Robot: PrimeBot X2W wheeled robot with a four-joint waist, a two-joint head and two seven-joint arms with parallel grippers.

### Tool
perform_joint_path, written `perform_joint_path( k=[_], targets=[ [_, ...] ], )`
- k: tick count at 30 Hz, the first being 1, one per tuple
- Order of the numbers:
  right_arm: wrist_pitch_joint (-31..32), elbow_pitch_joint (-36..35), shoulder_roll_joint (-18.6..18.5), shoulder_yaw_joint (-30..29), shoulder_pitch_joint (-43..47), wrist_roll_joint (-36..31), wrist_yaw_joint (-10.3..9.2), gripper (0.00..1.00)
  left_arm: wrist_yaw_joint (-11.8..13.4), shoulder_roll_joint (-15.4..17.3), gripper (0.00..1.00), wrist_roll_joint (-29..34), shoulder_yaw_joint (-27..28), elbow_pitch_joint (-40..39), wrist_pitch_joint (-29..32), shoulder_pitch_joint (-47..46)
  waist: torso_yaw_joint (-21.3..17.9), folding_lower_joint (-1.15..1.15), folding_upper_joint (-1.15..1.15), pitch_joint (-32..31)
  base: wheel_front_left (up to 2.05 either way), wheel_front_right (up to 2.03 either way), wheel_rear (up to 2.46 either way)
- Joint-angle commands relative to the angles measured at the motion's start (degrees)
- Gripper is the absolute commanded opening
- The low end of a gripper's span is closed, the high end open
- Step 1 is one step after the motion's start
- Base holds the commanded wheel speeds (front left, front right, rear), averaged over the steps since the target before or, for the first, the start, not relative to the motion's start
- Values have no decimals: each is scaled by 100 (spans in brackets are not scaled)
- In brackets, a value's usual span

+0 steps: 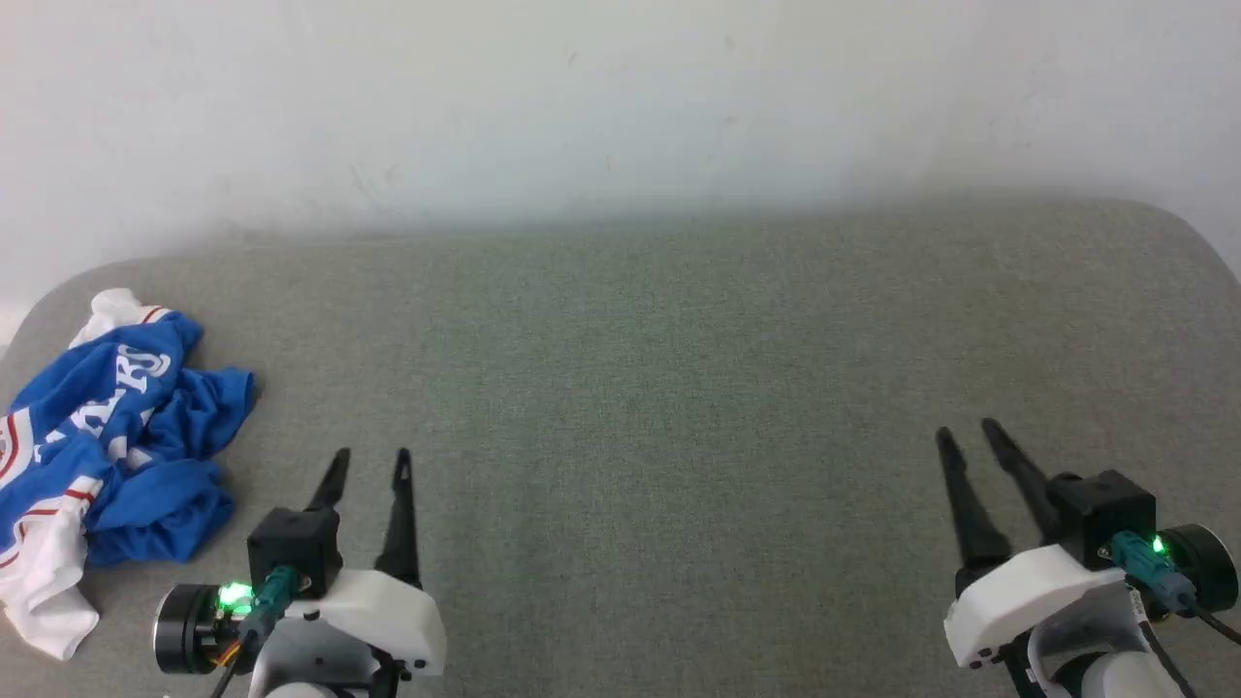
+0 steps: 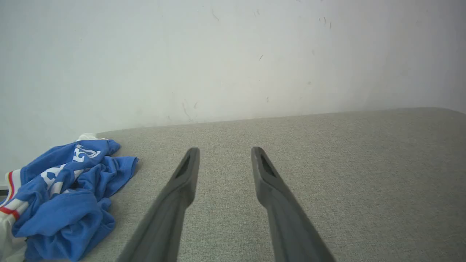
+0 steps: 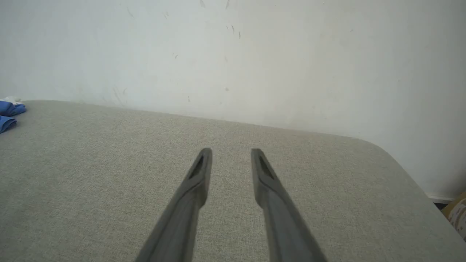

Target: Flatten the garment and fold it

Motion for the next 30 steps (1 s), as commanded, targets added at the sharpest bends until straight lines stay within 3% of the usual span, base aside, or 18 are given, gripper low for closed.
perform_joint_path(
  k=[1,30],
  targets=[
    [-38,7,1,-31,19,39,0,100,5,-1,100,-17,-11,5,-38,17,-1,0,0,0,0,0,0],
    [-374,25,6,-340,158,256,-3,100,78,-8,100,-176,-119,-6,-374,147,150,0,0,15,0,0,0]
  ],
)
